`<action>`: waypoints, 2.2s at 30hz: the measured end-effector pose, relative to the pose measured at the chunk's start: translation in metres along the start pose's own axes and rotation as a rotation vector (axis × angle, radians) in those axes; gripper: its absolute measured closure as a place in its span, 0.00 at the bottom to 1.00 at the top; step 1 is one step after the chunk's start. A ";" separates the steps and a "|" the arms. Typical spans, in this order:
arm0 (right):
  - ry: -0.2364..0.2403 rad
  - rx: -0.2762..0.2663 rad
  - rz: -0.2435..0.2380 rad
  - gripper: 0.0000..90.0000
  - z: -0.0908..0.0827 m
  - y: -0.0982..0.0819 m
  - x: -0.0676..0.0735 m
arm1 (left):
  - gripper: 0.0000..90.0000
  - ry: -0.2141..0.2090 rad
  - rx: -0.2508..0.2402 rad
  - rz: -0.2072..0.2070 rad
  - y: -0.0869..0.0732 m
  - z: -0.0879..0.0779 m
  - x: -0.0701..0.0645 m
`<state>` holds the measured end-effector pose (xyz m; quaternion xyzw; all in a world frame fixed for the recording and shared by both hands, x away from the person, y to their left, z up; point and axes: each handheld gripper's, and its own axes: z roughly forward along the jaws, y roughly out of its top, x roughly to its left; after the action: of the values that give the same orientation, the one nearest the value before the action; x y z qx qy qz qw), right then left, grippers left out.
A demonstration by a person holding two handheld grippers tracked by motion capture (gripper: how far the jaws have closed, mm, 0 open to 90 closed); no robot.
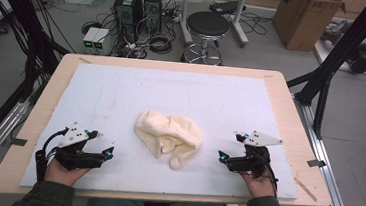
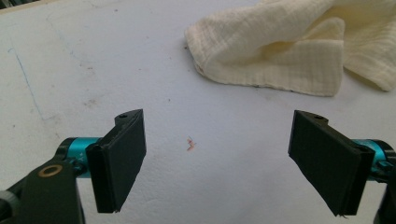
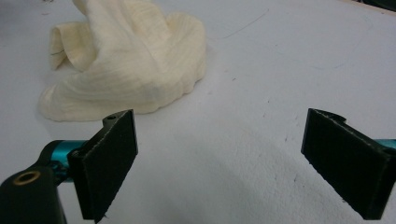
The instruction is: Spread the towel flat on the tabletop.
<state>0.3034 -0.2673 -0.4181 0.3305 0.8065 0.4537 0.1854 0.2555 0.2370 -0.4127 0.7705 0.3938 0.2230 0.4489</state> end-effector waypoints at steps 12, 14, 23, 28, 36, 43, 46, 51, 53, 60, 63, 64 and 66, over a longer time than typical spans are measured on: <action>0.007 0.003 -0.002 0.11 0.003 0.000 -0.003 | 0.22 -0.004 0.006 -0.002 0.001 0.003 0.000; 0.007 0.001 -0.001 0.11 0.003 0.000 -0.003 | 0.22 -0.006 0.009 0.001 0.001 0.003 0.000; 0.001 -0.004 -0.003 0.11 0.002 0.001 -0.001 | 0.22 -0.009 0.004 0.000 0.001 0.002 -0.003; 0.007 -0.007 -0.009 0.11 0.001 0.003 0.004 | 0.22 -0.025 -0.005 -0.007 0.002 0.000 -0.006; 0.015 -0.016 -0.019 0.11 0.000 0.006 0.008 | 0.22 -0.072 -0.028 -0.014 0.010 0.005 -0.016; 0.029 -0.007 -0.027 0.11 0.001 0.007 0.012 | 0.23 -0.094 -0.038 0.004 0.017 0.015 -0.025; 0.038 -0.015 -0.022 0.11 -0.001 0.008 0.011 | 0.23 -0.103 -0.030 0.014 0.020 0.020 -0.028; 0.048 -0.007 -0.018 0.11 0.004 0.014 0.008 | 0.24 -0.114 -0.009 0.037 0.023 0.031 -0.032; 0.050 -0.005 -0.020 0.11 0.007 0.019 0.006 | 0.24 -0.114 -0.008 0.035 0.025 0.034 -0.031; 0.079 0.024 -0.036 0.21 0.030 0.043 -0.001 | 0.32 -0.120 0.013 0.023 0.038 0.047 -0.026; 0.092 0.030 -0.050 0.24 0.038 0.051 -0.003 | 0.35 -0.122 0.022 0.045 0.046 0.056 -0.024; 0.096 0.031 -0.052 0.24 0.040 0.055 -0.003 | 0.36 -0.128 0.029 0.044 0.049 0.059 -0.023; 0.116 0.035 -0.058 0.29 0.045 0.063 -0.004 | 0.36 -0.134 0.036 0.048 0.054 0.065 -0.021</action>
<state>0.3569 -0.2193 -0.3874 0.2834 0.8330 0.4522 0.1457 0.3105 0.1704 -0.3979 0.8009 0.3480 0.1745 0.4550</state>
